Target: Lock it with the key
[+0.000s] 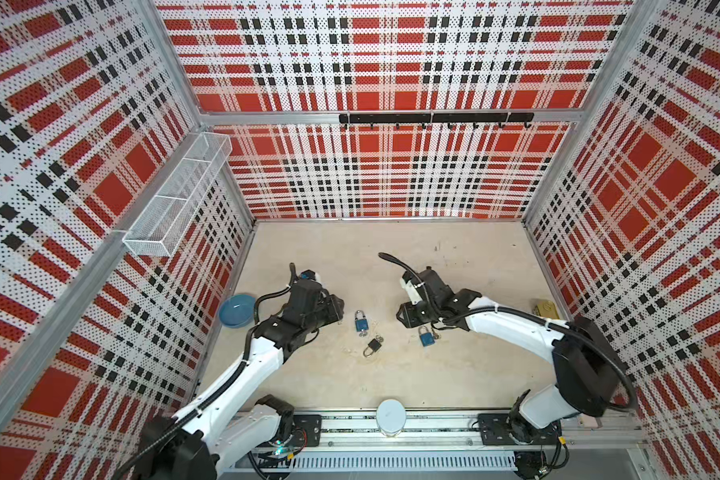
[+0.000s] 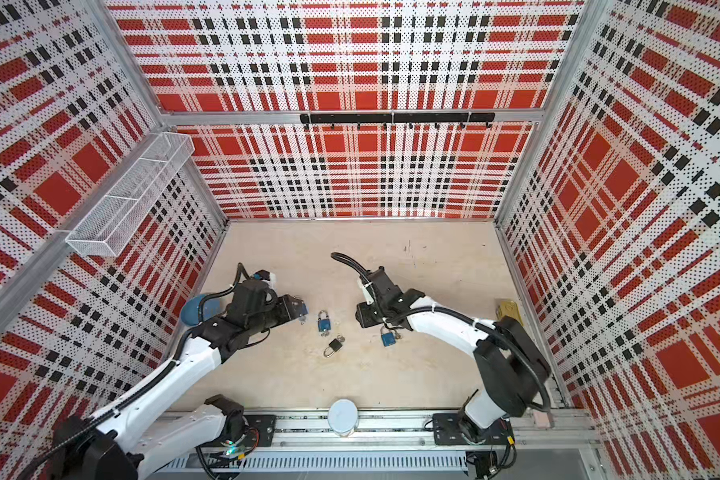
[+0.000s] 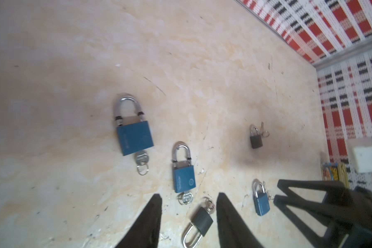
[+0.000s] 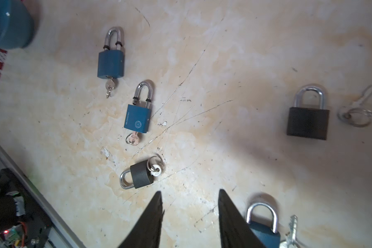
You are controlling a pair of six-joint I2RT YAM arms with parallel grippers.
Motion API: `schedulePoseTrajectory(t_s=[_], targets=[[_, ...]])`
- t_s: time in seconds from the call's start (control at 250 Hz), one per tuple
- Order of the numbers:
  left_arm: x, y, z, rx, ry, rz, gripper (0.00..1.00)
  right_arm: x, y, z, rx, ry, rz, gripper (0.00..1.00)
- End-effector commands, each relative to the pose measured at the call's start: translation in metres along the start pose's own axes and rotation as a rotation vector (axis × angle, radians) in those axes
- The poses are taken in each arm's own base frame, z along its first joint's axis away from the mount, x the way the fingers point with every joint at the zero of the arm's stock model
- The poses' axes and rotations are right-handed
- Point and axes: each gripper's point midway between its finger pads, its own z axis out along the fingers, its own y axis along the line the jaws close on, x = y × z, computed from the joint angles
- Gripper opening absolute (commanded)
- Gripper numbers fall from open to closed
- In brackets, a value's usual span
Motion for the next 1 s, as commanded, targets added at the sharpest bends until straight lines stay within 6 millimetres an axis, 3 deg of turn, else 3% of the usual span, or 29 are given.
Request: schedulePoseTrajectory(t_s=[0.0, 0.272, 0.612, 0.996], targets=[[-0.006, 0.035, -0.012, -0.094, -0.034, -0.097, 0.47, -0.012, 0.017, 0.016, 0.013, -0.016, -0.027, 0.47], [-0.017, 0.074, -0.024, -0.078, -0.086, -0.26, 0.47, -0.018, 0.064, 0.065, 0.045, 0.01, -0.065, 0.59], [-0.025, 0.081, -0.026, -0.036, -0.097, -0.285, 0.48, -0.018, 0.066, 0.1, 0.135, 0.043, -0.019, 0.56], [-0.024, 0.08, -0.024, -0.011, -0.086, -0.274, 0.48, -0.01, 0.073, 0.116, 0.18, 0.074, -0.032, 0.56]])
